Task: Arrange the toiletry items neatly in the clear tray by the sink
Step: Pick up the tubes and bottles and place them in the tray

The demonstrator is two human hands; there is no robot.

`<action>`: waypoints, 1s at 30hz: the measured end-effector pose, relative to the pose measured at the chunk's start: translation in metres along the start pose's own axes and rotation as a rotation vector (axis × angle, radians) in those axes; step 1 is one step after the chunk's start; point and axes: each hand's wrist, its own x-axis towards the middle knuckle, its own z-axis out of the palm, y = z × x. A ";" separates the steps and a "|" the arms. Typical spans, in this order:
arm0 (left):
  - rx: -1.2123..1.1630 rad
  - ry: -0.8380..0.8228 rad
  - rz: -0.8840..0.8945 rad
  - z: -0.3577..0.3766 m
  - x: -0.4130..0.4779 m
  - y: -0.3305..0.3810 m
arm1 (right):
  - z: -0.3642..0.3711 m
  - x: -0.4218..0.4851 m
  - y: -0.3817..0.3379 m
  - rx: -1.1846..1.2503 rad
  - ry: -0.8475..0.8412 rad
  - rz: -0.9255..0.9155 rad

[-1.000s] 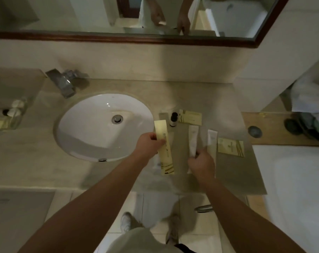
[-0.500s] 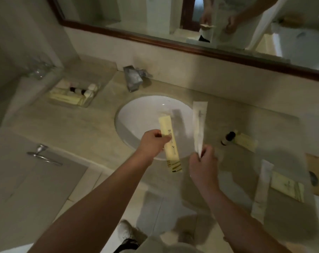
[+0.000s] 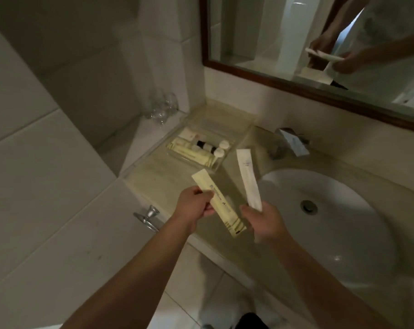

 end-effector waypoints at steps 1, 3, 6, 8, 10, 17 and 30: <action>-0.015 0.009 -0.008 -0.007 0.011 0.004 | 0.007 0.009 -0.008 -0.019 -0.015 -0.011; -0.041 0.031 -0.018 -0.020 0.033 0.012 | 0.020 0.028 -0.022 -0.050 -0.052 -0.037; -0.075 0.067 -0.022 -0.034 0.064 0.025 | 0.039 0.058 -0.041 -0.098 -0.135 -0.037; -0.084 0.083 -0.041 -0.043 0.085 0.036 | 0.052 0.078 -0.052 -0.091 -0.146 -0.006; -0.082 0.084 -0.038 -0.053 0.108 0.047 | 0.064 0.099 -0.064 -0.121 -0.150 0.008; -0.093 0.067 -0.046 -0.087 0.186 0.089 | 0.084 0.158 -0.095 -0.246 -0.110 0.056; 0.328 -0.133 0.025 -0.120 0.296 0.135 | 0.123 0.224 -0.132 -0.092 0.180 0.164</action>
